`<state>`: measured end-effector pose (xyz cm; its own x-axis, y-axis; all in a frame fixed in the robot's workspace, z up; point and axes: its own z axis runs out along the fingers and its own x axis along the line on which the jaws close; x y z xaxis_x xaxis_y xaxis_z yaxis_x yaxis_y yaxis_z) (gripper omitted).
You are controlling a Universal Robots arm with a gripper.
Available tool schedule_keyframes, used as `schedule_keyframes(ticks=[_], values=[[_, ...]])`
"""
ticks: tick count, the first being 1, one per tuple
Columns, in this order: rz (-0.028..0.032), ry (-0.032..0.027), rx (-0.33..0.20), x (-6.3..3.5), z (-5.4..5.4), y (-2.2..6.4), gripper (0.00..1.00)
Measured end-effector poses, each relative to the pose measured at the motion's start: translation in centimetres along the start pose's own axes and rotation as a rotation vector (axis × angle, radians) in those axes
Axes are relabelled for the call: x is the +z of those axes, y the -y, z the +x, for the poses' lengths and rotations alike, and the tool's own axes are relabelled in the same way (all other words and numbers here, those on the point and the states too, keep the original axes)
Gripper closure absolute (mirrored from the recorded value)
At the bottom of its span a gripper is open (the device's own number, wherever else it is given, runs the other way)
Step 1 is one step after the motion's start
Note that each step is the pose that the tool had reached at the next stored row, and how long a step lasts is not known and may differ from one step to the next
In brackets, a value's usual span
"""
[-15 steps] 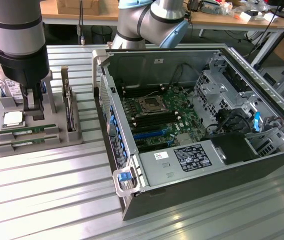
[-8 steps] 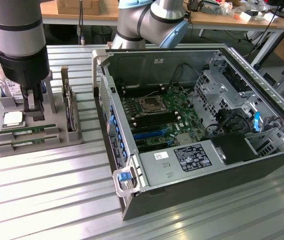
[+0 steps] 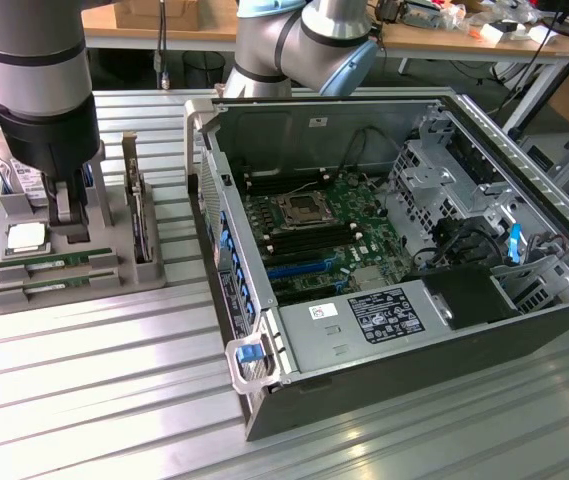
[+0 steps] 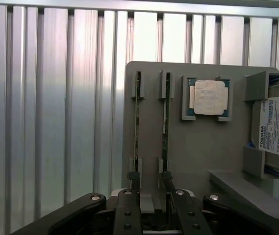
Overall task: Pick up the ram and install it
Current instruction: 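Pick up the ram and move it above insertion slot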
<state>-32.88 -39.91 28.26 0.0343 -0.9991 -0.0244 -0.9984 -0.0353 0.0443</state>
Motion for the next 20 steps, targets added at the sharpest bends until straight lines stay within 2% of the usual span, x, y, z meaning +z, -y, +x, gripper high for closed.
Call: schedule_keyframes(ticks=[8,20], values=[[0.0000,0.0000,0.000,0.29,0.01,0.01,0.70],[-0.0001,0.0000,0.000,0.94,0.22,-0.52,0.70]])
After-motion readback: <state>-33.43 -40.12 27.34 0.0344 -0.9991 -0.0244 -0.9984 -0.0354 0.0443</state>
